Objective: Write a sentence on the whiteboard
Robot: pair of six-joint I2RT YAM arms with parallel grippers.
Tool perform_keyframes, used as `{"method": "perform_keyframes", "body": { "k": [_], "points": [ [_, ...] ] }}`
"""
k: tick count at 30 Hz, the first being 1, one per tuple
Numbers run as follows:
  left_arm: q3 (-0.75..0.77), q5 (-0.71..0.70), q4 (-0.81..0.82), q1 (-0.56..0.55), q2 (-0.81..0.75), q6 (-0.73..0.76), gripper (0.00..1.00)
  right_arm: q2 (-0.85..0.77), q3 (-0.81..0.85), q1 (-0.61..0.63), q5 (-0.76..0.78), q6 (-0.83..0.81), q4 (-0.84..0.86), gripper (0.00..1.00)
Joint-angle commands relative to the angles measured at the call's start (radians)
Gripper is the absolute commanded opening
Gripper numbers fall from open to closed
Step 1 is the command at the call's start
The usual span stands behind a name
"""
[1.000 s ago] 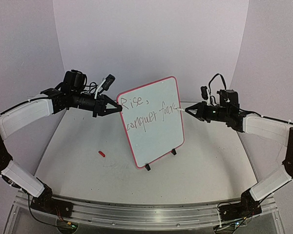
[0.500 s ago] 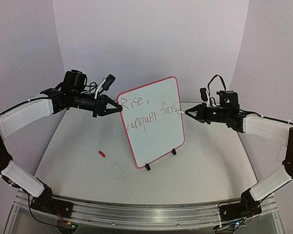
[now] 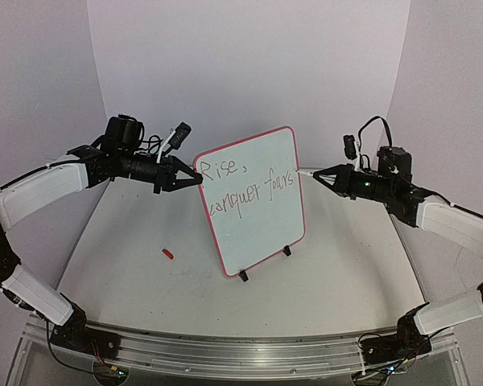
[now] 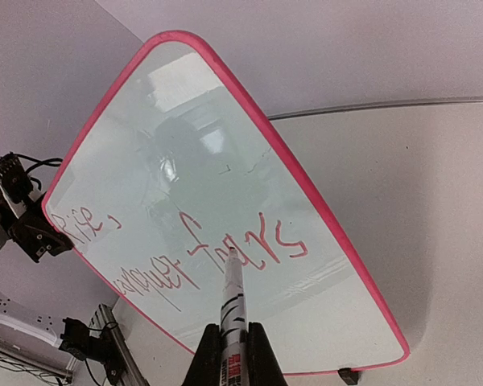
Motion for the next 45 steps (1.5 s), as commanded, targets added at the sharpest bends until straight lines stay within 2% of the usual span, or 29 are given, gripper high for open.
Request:
{"method": "perform_keyframes", "body": {
  "k": [1,28,39,45],
  "points": [
    [-0.033,-0.003,-0.182,-0.042,0.043,0.057,0.00,0.001,-0.013,-0.006,0.072,-0.002,0.003,0.00],
    [-0.032,-0.003,-0.182,-0.042,0.051,0.056,0.00,0.140,0.069,-0.005,0.088,-0.051,-0.029,0.00],
    [-0.032,-0.003,-0.182,-0.042,0.051,0.056,0.00,0.129,0.068,-0.005,0.086,-0.054,-0.027,0.00],
    [-0.033,-0.012,-0.178,-0.042,0.046,0.052,0.03,0.053,0.033,-0.006,0.090,-0.058,-0.029,0.00]
  ]
}}
